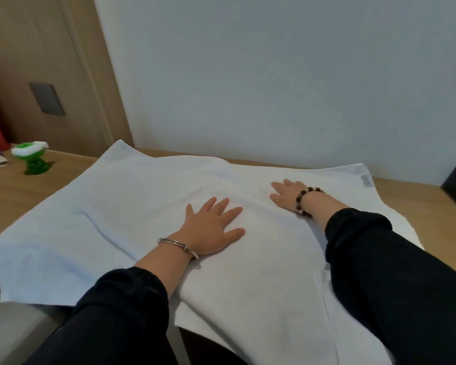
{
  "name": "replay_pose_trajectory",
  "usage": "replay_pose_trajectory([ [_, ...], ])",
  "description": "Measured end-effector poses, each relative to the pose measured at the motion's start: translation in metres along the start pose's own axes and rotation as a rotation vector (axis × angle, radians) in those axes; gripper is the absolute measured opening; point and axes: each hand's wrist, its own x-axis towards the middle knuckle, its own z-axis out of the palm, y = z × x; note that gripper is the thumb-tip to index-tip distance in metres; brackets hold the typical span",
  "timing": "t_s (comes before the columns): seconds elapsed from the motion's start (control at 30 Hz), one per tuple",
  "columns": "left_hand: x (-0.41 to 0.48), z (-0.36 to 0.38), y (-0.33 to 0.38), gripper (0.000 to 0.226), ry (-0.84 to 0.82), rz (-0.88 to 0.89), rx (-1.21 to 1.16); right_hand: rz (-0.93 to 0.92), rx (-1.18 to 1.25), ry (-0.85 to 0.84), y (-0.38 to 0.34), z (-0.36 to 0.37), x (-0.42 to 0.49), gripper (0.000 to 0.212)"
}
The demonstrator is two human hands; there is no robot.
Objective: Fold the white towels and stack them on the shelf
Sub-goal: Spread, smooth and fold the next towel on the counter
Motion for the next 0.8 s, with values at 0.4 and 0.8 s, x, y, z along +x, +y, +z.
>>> replay_pose_trajectory([
  [0.4,0.029,-0.005,0.004,0.061,-0.020,0.093,-0.006,0.310,0.066,0.006,0.043,0.001,0.011,0.064],
  [0.8,0.023,-0.031,0.041,0.044,-0.005,-0.036,0.242,-0.130,0.379,0.232,-0.005,-0.018,-0.056,0.022],
])
